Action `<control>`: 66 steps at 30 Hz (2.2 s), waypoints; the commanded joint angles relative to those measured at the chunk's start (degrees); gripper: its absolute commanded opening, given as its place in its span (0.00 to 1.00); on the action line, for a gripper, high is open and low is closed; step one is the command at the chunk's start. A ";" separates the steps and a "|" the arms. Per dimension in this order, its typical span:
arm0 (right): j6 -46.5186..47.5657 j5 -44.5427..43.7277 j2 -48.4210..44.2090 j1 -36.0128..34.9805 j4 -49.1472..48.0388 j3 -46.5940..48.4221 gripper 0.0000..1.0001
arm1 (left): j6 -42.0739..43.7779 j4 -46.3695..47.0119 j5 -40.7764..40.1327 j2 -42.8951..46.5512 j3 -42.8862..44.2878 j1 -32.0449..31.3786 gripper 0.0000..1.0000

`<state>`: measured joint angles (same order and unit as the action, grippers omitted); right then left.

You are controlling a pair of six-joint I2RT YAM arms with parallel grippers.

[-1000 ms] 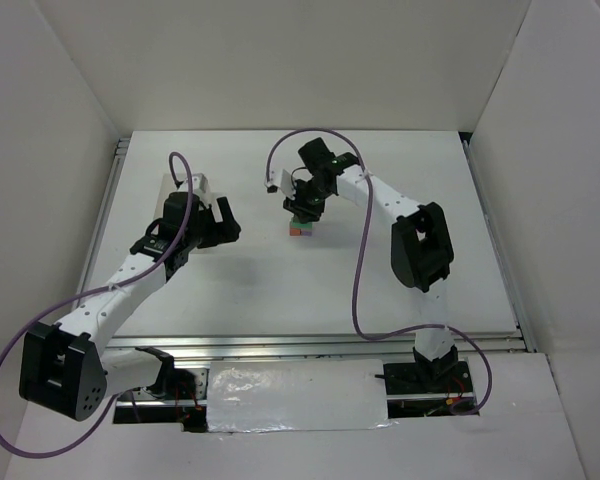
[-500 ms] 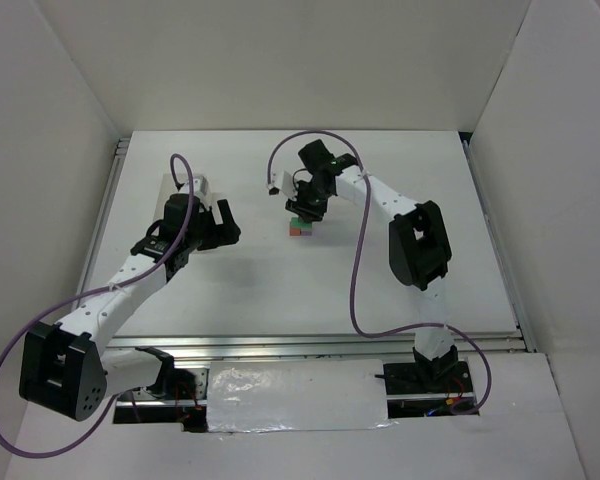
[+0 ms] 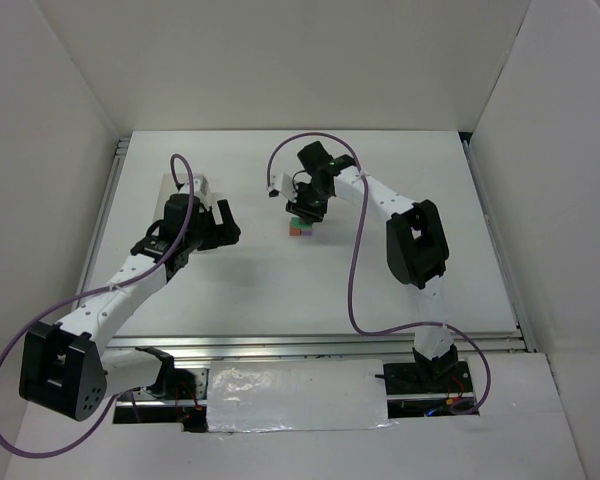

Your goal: Build the wood block tower

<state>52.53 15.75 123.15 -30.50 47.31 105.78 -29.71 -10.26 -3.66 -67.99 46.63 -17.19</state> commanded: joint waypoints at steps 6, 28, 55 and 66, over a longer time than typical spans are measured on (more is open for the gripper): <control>2.05 0.60 -0.37 -0.17 1.12 1.98 0.40 | 1.59 1.82 0.85 0.75 -0.14 -0.39 0.99; 3.10 1.65 -0.72 0.09 1.38 0.84 0.43 | 1.50 2.35 0.85 0.40 -0.40 -0.91 0.99; 3.45 1.04 -0.98 0.18 1.56 -0.22 0.51 | 1.77 2.09 0.94 -0.22 0.04 -1.27 0.99; 1.35 4.64 -4.58 0.35 0.07 1.36 1.00 | 3.26 2.35 2.87 -0.04 1.35 -1.27 0.99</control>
<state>54.78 17.85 123.04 -30.46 47.64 105.41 -28.38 -10.17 -2.26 -68.12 46.48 -18.20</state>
